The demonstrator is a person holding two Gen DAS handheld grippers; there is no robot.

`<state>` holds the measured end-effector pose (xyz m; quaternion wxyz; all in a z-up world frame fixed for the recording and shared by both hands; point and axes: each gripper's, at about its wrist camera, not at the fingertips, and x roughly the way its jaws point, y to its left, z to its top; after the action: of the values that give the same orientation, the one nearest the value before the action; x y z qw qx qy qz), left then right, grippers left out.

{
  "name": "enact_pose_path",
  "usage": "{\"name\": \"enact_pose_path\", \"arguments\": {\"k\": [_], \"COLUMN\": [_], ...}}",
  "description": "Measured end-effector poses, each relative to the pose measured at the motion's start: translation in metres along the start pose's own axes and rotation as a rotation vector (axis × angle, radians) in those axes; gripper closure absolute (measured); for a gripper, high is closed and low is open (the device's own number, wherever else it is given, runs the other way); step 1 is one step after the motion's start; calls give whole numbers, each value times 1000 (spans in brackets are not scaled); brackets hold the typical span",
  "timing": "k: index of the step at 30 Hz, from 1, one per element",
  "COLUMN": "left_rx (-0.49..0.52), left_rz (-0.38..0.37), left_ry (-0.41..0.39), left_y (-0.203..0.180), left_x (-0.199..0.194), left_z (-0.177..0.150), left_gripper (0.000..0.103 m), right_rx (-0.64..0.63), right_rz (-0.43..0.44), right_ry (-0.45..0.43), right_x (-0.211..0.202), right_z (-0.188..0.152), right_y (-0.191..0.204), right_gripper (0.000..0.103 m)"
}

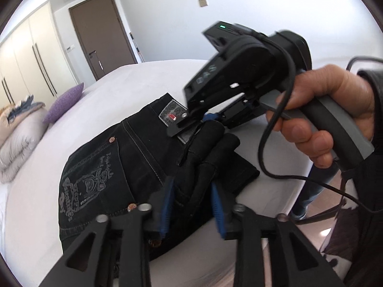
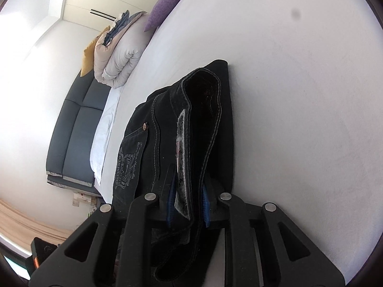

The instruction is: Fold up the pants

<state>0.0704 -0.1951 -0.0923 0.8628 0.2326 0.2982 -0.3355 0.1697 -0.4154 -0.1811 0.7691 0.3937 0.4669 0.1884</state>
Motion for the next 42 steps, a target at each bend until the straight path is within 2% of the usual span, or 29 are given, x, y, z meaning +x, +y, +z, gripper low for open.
{"name": "enact_pose_path", "arguments": {"k": [2,3,6,8,11,13,15,16,17,18,19,20,21,24,30,42], "left_rx": [-49,-67,-132,-205,-394,-511,-575,-606,-645,-670,-677,-659,-640,-607,-538,-541], "left_rz": [-34,-41,-75,-89,-130,-145,-143,-144,-146,-146,-135,-118,-106,-83,-22,8], "left_ry": [-33,-48,-71,-69,-80,-78,-41,-14,25,56,88,126,159,188,208,200], "left_y": [10,15,36,61,115,152,176,187,200,208,213,215,213,203,179,161], "left_x": [-16,-25,-47,-52,-46,-36,-20,-8,6,18,30,42,51,59,53,39], "left_z": [0,-1,-2,-2,-1,2,4,4,0,-2,-3,-3,-4,-7,-14,-23], "left_gripper": [36,32,28,28,28,33,49,52,59,71,76,81,85,87,87,87], "right_rx": [20,23,32,32,-26,-78,-96,-96,-87,-61,-37,-22,-14,21,-49,-107], "right_rz": [16,14,8,52,138,151,152,140,123,100,81,72,74,111,74,54], "right_ry": [1,-8,-43,-73,-67,-28,10,26,40,63,79,83,69,53,35,-27], "right_x": [-11,-18,-43,-56,-54,-39,-21,-11,-3,7,14,18,18,14,12,-4], "right_z": [-1,-2,-2,1,8,11,12,13,12,10,7,4,2,-5,-20,-44], "right_y": [-3,-5,-9,-4,22,41,50,50,47,39,30,22,13,-2,5,11], "right_gripper": [78,77,76,76,76,76,76,76,76,76,81,95,103,103,103,103]}}
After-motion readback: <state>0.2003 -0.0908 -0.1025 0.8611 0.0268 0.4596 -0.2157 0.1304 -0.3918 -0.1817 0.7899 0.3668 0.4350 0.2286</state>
